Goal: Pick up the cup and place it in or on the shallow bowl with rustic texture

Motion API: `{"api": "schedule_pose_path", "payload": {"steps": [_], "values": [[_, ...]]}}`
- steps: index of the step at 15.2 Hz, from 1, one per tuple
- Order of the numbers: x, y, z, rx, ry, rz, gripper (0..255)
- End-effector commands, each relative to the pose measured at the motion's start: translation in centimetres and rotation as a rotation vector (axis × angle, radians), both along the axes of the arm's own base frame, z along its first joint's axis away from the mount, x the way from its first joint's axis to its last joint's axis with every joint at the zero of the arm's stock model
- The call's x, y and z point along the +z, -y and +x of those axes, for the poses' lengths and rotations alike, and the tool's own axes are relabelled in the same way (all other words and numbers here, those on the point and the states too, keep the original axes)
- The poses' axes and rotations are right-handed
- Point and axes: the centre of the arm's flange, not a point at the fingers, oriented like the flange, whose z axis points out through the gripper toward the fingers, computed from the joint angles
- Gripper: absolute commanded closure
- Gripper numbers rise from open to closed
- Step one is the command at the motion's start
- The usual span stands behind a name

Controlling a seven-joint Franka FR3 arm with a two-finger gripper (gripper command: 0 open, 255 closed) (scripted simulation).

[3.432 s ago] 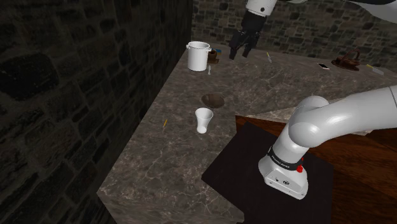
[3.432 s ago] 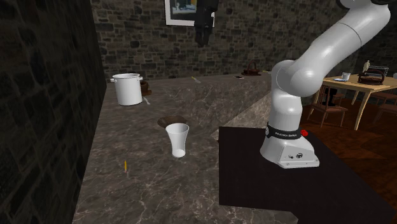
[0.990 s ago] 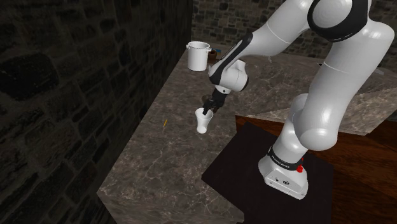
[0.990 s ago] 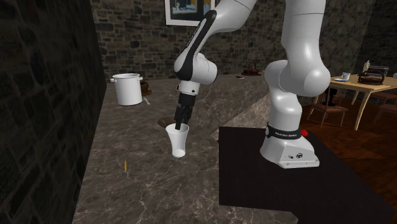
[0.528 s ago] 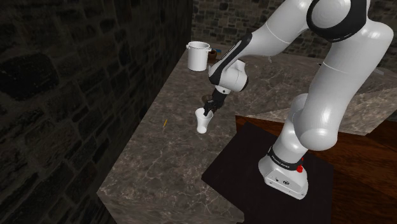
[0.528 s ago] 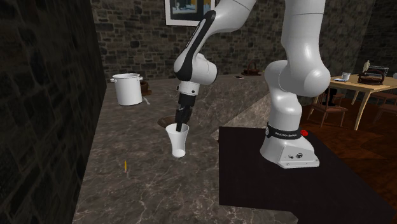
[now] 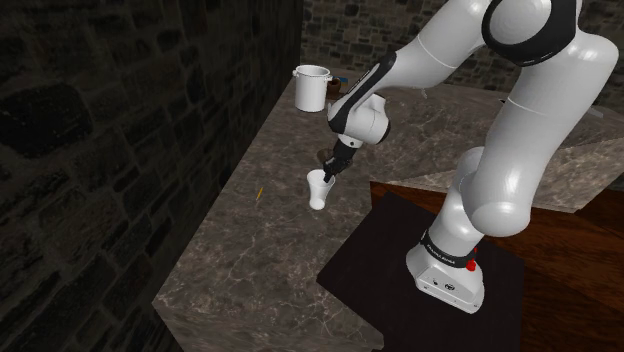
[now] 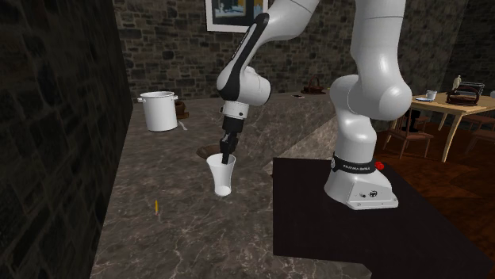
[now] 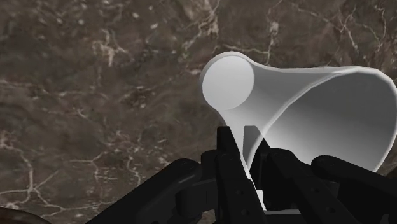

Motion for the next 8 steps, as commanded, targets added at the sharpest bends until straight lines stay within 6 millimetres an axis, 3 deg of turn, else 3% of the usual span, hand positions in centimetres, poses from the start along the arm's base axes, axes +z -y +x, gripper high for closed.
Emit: {"api": "schedule_pose_path", "payload": {"steps": [1,8], "values": [[0.0,0.0,0.0,0.000,0.000,0.000,255],[3.7,0.0,0.0,0.000,0.000,0.000,255]]}}
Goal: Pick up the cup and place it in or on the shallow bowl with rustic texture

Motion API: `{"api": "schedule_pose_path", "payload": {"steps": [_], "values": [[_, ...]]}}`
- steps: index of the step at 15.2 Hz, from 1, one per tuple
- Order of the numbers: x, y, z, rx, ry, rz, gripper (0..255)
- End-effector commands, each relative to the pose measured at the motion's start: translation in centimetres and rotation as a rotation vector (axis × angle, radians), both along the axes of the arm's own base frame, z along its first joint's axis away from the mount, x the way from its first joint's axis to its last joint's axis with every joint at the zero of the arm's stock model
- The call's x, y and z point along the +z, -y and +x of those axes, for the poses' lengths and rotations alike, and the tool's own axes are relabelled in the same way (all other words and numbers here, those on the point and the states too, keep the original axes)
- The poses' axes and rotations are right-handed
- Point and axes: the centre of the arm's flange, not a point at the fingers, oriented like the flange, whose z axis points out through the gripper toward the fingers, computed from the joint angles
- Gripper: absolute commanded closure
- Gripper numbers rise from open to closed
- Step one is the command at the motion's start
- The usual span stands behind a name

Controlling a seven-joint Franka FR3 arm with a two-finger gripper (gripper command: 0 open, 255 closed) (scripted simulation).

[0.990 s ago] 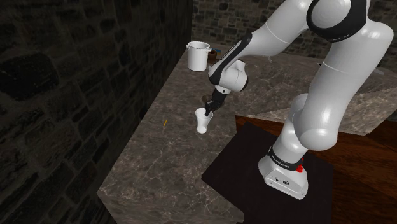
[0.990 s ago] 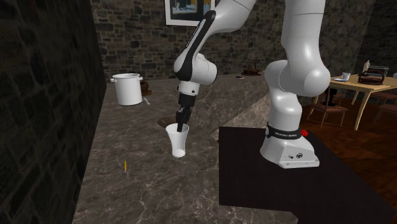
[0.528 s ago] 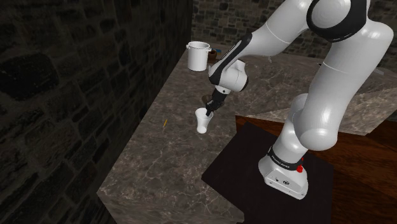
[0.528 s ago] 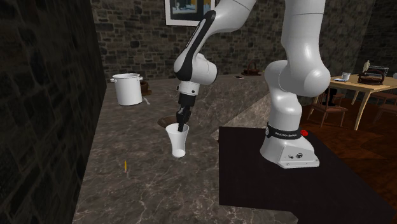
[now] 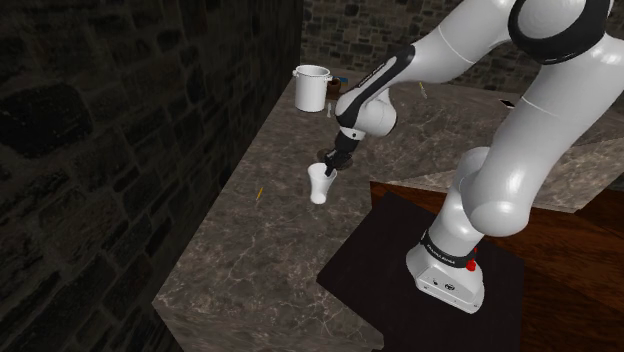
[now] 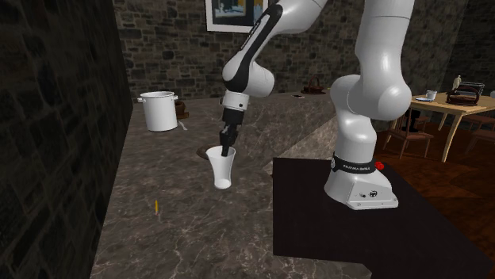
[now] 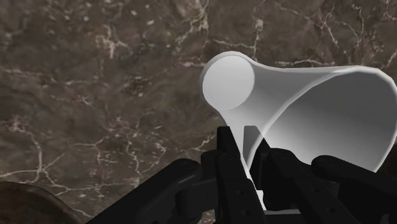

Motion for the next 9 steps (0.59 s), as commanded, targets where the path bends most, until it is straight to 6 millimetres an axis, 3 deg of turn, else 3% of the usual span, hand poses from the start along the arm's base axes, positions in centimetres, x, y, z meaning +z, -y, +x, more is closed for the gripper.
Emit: {"api": "schedule_pose_path", "payload": {"steps": [1,9], "values": [[1.2,-0.2,0.0,0.000,0.000,-0.001,255],[5.4,-0.2,0.0,0.000,0.000,-0.001,255]]}}
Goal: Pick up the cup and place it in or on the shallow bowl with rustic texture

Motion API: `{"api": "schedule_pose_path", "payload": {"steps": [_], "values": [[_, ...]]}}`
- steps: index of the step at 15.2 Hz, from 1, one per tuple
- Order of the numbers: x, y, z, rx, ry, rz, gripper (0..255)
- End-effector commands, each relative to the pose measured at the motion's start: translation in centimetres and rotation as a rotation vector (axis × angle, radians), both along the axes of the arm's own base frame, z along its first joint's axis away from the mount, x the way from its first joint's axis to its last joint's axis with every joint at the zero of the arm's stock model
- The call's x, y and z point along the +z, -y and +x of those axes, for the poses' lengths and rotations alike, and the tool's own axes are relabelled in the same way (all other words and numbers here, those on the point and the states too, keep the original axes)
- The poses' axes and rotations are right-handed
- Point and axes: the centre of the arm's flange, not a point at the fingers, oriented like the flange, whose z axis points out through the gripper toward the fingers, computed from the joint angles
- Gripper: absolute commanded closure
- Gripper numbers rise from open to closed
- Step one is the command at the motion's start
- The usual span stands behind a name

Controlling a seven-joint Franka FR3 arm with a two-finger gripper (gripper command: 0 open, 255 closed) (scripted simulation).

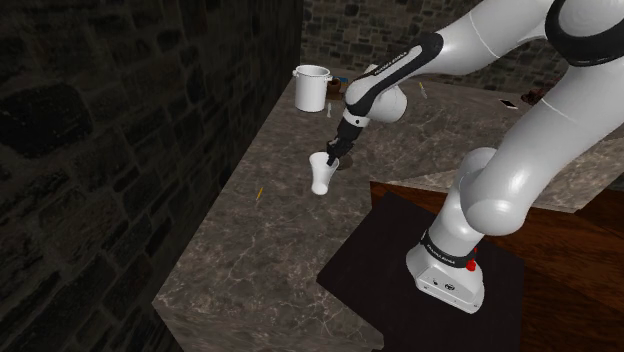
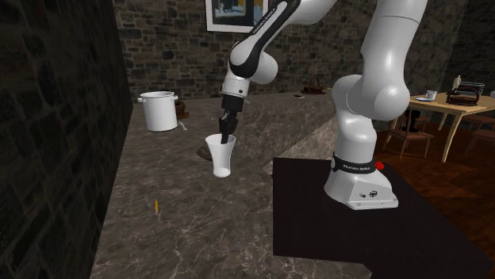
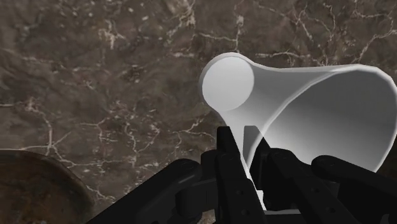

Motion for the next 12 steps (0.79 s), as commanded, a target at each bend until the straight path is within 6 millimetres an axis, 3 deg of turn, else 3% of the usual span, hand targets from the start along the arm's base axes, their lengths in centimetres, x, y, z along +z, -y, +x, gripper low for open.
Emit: {"api": "schedule_pose_path", "payload": {"steps": [1,7,12], "values": [[1.1,-0.2,0.0,0.000,-0.001,-0.001,255],[4.3,-0.2,0.0,0.000,-0.001,-0.001,255],[5.5,5.9,2.2,0.000,-0.001,-0.001,255]]}}
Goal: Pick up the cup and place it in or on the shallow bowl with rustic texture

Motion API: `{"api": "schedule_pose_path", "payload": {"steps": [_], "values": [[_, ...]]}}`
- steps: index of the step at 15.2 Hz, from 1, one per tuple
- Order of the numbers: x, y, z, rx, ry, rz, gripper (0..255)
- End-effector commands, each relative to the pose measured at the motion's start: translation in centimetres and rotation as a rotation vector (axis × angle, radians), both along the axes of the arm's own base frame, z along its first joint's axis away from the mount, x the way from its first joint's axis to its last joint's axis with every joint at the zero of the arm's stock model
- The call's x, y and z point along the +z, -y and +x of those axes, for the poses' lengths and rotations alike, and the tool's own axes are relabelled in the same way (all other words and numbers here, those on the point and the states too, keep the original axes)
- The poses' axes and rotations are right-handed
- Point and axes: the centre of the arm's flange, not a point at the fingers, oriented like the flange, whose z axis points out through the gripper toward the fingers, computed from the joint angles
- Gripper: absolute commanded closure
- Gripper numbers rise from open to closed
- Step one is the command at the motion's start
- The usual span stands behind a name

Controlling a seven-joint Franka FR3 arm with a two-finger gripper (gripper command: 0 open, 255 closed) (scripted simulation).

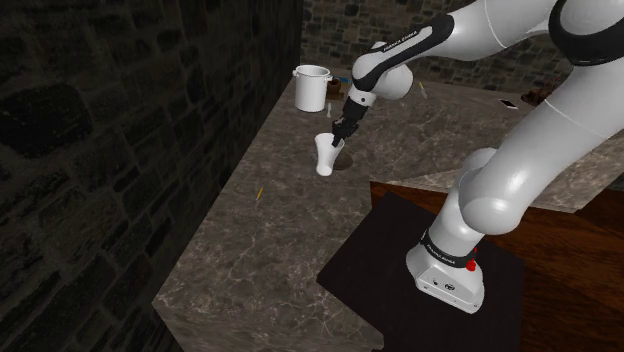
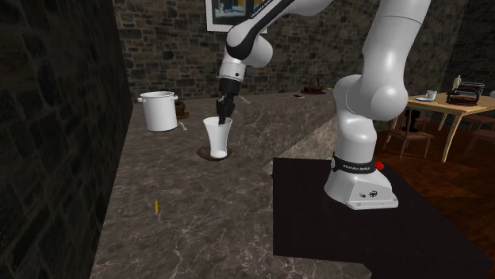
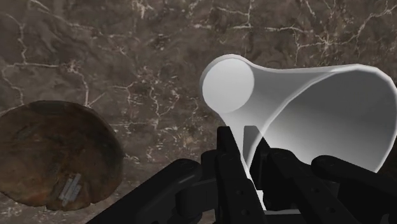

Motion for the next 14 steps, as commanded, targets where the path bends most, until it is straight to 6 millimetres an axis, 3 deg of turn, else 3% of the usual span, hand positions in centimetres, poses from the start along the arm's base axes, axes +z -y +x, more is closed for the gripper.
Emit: {"api": "schedule_pose_path", "payload": {"steps": [1,14], "values": [[0.6,2.4,0.8,0.001,0.000,0.000,255],[3.6,18.3,6.6,0.001,0.000,0.000,255]]}}
